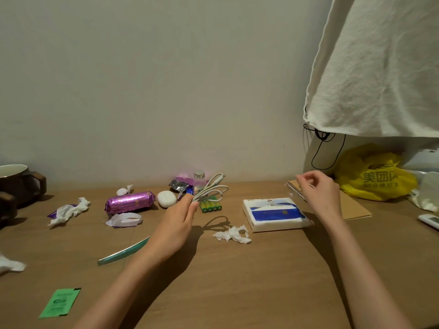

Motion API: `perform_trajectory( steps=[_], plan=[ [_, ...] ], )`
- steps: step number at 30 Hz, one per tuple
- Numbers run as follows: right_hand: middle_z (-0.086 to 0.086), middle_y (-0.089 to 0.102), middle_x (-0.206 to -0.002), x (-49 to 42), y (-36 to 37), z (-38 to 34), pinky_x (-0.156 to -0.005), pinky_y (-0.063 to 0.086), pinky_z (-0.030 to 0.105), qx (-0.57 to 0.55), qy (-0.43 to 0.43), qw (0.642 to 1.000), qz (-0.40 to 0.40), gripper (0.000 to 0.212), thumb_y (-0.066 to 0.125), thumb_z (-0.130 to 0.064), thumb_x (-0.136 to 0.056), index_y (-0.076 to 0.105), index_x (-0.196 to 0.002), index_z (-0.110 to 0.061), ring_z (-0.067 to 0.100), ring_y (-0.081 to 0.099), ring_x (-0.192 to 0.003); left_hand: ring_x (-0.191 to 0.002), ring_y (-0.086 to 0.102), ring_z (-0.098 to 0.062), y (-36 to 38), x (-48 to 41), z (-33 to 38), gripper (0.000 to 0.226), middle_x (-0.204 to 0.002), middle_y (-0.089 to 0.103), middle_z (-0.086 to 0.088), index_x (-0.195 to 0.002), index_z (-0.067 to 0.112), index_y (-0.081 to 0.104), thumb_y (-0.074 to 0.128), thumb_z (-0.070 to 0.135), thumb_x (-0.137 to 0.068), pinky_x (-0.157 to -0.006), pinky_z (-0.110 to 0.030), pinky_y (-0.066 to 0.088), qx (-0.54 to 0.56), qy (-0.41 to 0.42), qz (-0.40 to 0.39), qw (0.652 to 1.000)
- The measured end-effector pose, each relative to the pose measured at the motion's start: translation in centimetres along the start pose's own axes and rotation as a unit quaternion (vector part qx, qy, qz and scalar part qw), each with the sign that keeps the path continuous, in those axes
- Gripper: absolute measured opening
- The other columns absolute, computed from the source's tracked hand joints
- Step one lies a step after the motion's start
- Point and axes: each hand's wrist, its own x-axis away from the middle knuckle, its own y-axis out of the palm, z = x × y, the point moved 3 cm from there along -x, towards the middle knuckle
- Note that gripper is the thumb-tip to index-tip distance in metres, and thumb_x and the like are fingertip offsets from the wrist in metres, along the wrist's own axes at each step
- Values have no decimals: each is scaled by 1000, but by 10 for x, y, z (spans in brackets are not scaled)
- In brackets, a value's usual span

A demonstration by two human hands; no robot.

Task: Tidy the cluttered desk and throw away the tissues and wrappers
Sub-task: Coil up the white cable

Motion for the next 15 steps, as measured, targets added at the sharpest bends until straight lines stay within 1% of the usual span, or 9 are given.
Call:
perform_trajectory(
  steps=[3, 6, 8, 10, 12, 14, 15],
  plan=[
    [-9, 66, -80, 4, 4, -52, -61, 45, 18, -117, -22, 992, -47, 14, 65, -32, -87, 69, -92, -19, 2, 59, -74, -66, 49, -11, -6, 1, 6, 23, -74, 53, 3, -92, 19, 46, 30, 34, -100, -51, -22, 32, -30, 20, 28, 999],
    [-10, 66, -77, 10, 21, -95, -59, 40, 16, -179, -33, 975, -128, 19, 67, -35, -85, 72, -92, -18, -3, 56, -64, -63, 45, -9, -15, 3, 14, 21, -71, 48, 9, -89, 21, 43, 30, 35, -99, -50, -19, 29, -46, 44, 51, 997],
    [-11, 65, -73, 15, 36, -117, -58, 40, 15, -190, -49, 967, -163, 19, 69, -34, -84, 73, -89, -17, -7, 55, -57, -64, 45, -10, -20, 6, 19, 23, -72, 47, 8, -86, 23, 41, 29, 37, -99, -51, -19, 30, -64, 64, 51, 995],
    [-9, 69, -78, 22, 51, -136, -63, 46, 18, -180, -65, 962, -192, 19, 69, -34, -84, 74, -89, -17, -4, 60, -68, -65, 45, -10, -21, 7, 20, 24, -73, 47, 8, -87, 24, 41, 28, 40, -98, -52, -20, 30, -86, 83, 44, 992],
    [-7, 71, -84, 29, 64, -150, -66, 48, 21, -162, -80, 955, -234, 19, 66, -35, -85, 75, -90, -19, 4, 63, -79, -65, 44, -7, -22, 8, 20, 20, -73, 45, 10, -87, 27, 39, 28, 39, -98, -52, -19, 27, -116, 94, 39, 988],
    [-10, 72, -86, 35, 72, -160, -65, 51, 23, -135, -94, 944, -285, 17, 63, -37, -87, 75, -89, -24, 9, 66, -82, -65, 43, -6, -23, 6, 17, 15, -74, 43, 11, -87, 29, 36, 30, 37, -99, -53, -19, 28, -145, 89, 43, 984],
    [-11, 72, -85, 37, 73, -164, -68, 55, 24, -125, -101, 939, -304, 16, 63, -37, -87, 75, -87, -26, 9, 67, -82, -65, 43, -7, -25, 4, 15, 15, -76, 44, 11, -87, 29, 35, 31, 37, -99, -54, -21, 29, -160, 86, 49, 982]
  ],
)
